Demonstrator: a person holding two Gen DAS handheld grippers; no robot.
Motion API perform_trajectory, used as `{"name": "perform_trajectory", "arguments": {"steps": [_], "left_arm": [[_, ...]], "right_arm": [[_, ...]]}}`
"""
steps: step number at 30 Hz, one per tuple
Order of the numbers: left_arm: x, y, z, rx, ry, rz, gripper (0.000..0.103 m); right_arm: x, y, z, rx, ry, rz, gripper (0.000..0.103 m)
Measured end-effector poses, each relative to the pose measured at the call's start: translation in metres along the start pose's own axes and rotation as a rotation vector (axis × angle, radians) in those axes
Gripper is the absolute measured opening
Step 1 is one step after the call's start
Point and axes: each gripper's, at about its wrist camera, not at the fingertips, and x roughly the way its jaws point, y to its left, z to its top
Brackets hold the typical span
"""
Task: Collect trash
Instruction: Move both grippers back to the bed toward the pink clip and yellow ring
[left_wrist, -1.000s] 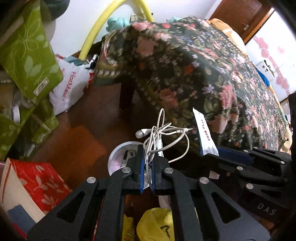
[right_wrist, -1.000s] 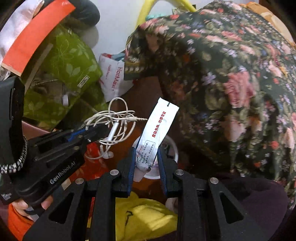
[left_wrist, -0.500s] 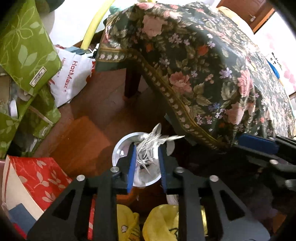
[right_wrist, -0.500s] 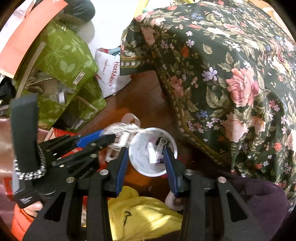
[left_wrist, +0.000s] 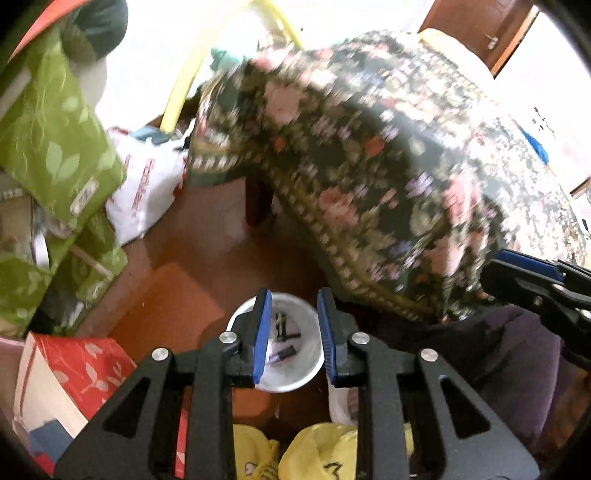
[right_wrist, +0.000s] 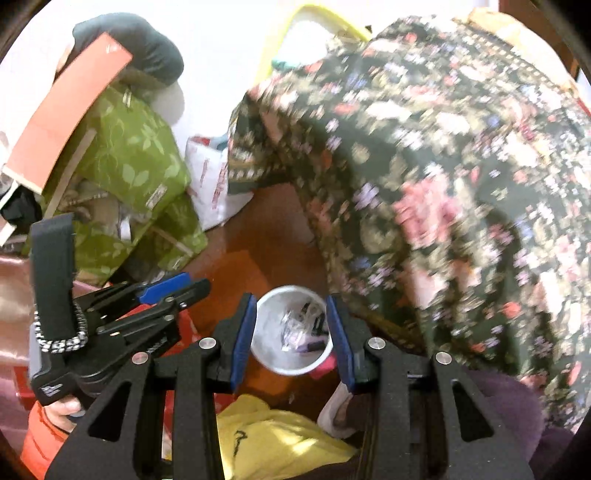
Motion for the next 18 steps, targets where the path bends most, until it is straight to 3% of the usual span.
{"name": "perform_trajectory", "arguments": {"steps": [4, 9, 18], "left_arm": [[-0.013, -0.028, 0.023, 0.06, -0.058, -0.002, 0.025], [-0.022, -0.075, 0.056, 0.137, -0.132, -0.033, 0.035], [0.004, -0.169, 0.105, 0.247, -0.165, -0.079, 0.039]], "right_arm": [[-0.019, -0.022, 0.007, 0.023, -0.068, -0.041, 0.036], [-0.041, -0.065, 0.017, 0.085, -0.137, -0.081, 0.036], [-0.062, -0.159, 0.03, 0.169, -0.189, -0.198, 0.037]]}}
